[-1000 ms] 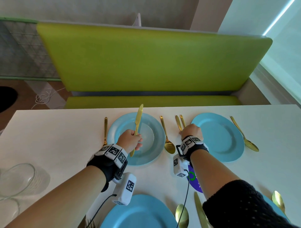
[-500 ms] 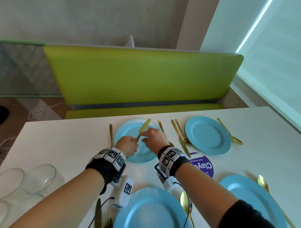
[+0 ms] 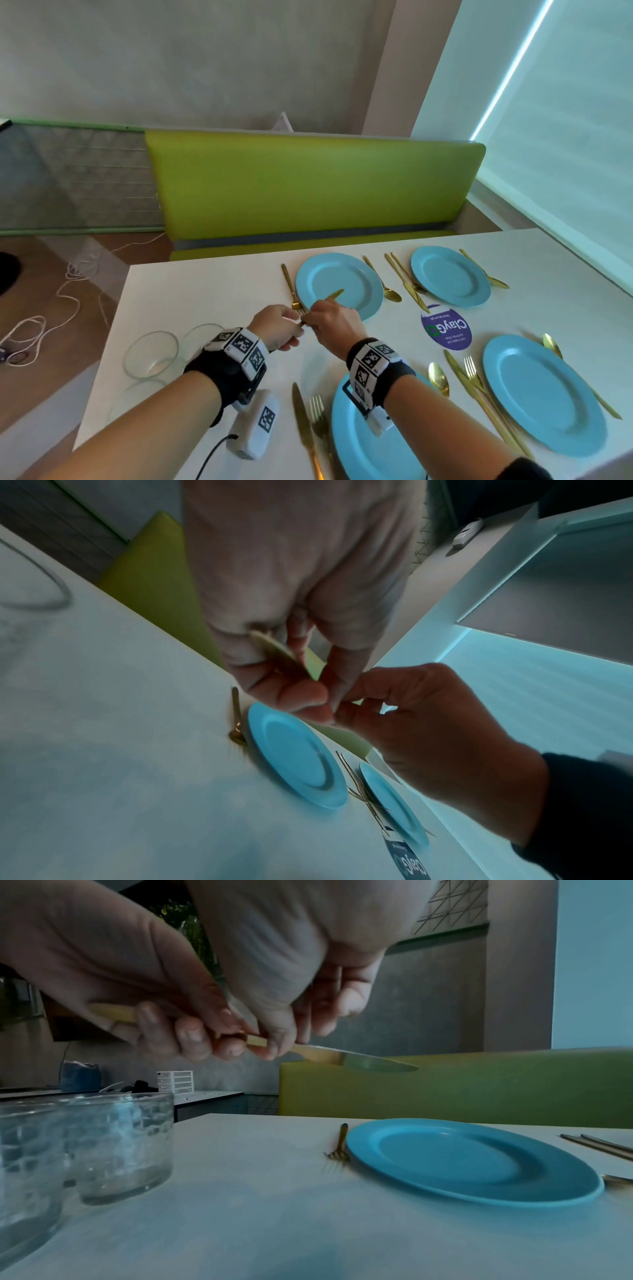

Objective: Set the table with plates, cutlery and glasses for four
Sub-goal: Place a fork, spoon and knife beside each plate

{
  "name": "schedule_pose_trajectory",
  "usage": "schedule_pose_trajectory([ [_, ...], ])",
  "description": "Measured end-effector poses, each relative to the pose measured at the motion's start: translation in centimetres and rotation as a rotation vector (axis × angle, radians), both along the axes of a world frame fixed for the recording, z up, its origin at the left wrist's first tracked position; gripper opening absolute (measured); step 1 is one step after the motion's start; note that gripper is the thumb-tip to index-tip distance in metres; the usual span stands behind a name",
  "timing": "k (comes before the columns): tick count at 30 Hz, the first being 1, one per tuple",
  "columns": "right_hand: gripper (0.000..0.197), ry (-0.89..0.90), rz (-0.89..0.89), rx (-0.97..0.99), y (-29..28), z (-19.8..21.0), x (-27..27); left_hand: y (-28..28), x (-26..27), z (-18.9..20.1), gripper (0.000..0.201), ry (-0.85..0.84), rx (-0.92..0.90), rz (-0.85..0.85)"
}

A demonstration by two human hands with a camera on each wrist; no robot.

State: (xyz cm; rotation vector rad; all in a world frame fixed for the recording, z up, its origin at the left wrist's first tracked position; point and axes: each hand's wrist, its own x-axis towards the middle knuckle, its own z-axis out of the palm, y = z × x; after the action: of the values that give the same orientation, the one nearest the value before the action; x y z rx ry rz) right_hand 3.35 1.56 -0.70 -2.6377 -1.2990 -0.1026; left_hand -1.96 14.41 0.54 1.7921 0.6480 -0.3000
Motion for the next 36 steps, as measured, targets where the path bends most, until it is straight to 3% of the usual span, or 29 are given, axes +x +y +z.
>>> schedule_pose_trajectory([
  [3,0.028,0.028,-0.06,0.022,1.5,0.6,-1.2,1.8,-1.0,0.4,0.039,-0.005,0.057,-0.024],
  [6,0.012,0.017,-0.116,-0.008,2.7,1.4,-1.8,3.6,-1.5,1.0,0.049,-0.04,0.253,0.029],
  [9,0.027,0.177,-0.231,-0.164,3.7,1.5,-1.2,5.3,-1.5,1.9,0.047,-0.118,0.286,0.17],
  [16,0.025,0.443,-0.515,-0.217,7.6,-1.4,2.9,8.8,-0.1,2.0,0.028,-0.164,0.255,0.236],
  [24,0.029,0.464,-0.544,-0.426,12.0,-4.7,6.9,11.7,2.1,0.3,0.018,-0.203,0.182,0.333],
  [28,0.025,0.524,-0.651,-0.349,13.3,-5.7,8.4,12.5,3.1,-0.4,0.009,-0.227,0.128,0.366],
  [36,0.025,0.53,-0.73,-0.233,14.2,-6.5,9.5,13.8,4.8,-1.5,0.025,-0.233,0.072,0.38],
])
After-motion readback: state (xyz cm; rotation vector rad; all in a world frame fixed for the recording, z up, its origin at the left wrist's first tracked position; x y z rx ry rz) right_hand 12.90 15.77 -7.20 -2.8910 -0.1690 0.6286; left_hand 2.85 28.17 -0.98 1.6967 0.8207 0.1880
